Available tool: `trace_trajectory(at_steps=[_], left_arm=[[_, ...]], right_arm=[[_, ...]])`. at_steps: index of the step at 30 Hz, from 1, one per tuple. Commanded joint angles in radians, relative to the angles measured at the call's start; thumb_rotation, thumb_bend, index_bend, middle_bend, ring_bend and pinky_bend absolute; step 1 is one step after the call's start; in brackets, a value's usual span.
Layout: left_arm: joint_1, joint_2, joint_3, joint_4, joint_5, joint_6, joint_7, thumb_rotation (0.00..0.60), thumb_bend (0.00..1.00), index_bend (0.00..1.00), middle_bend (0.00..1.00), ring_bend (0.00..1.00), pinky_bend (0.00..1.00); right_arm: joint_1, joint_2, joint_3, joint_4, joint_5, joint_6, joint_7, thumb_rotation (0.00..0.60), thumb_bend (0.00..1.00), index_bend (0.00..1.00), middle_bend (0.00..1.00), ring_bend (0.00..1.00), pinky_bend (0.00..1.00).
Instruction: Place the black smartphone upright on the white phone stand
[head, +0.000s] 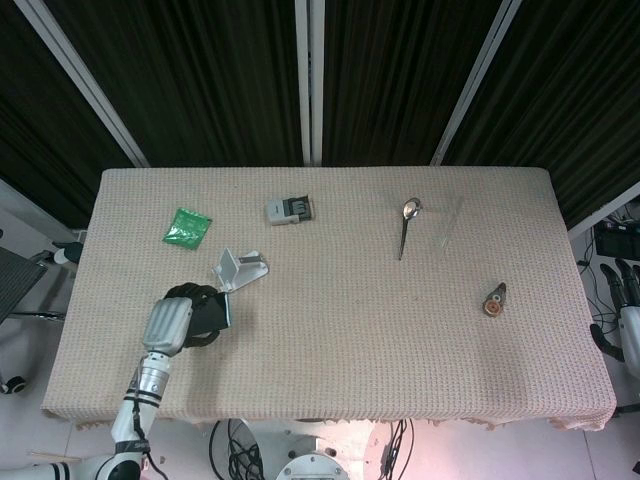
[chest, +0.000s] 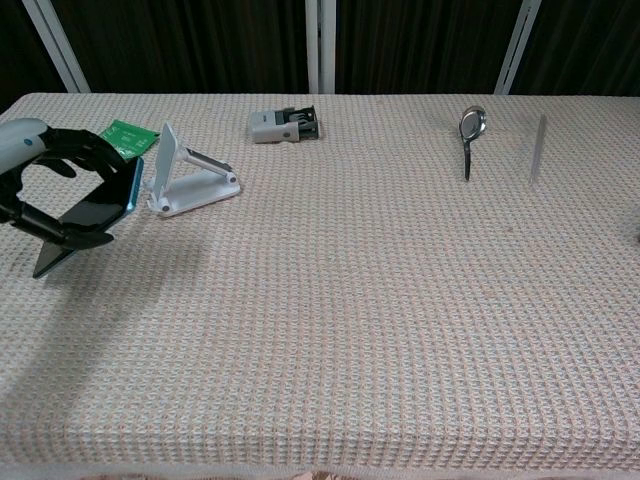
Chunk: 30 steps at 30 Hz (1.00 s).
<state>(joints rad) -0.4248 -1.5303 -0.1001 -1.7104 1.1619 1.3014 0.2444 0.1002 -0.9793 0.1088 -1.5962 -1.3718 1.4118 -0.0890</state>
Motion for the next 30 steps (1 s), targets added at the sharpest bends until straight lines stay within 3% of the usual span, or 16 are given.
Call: trace_trajectory(at_steps=[1, 11, 19, 30], left_arm=[[0.036, 0.029, -0.036, -0.006, 0.030, 0.033, -0.091, 0.600, 0.34, 0.57, 0.62, 0.22, 0.21], [0.081, 0.013, -0.155, -0.067, -0.039, 0.072, -0.320, 0.600, 0.34, 0.58, 0.66, 0.23, 0.21], [0.042, -0.092, -0.248, -0.020, -0.097, 0.110, -0.286, 0.600, 0.34, 0.59, 0.66, 0.23, 0.21], [-0.062, -0.271, -0.344, 0.157, -0.164, 0.091, -0.265, 0.600, 0.34, 0.58, 0.67, 0.24, 0.21]], right_arm=[[0.000, -0.001, 0.000, -0.001, 0.000, -0.001, -0.001, 0.600, 0.23, 0.00, 0.00, 0.00, 0.00], [0.000, 0.001, 0.001, -0.009, -0.001, 0.005, -0.012, 0.600, 0.23, 0.00, 0.00, 0.00, 0.00], [0.002, -0.001, 0.000, -0.015, 0.003, 0.001, -0.026, 0.600, 0.23, 0.00, 0.00, 0.00, 0.00], [0.000, 0.006, 0.008, -0.026, 0.017, 0.009, -0.039, 0.600, 0.23, 0.00, 0.00, 0.00, 0.00]])
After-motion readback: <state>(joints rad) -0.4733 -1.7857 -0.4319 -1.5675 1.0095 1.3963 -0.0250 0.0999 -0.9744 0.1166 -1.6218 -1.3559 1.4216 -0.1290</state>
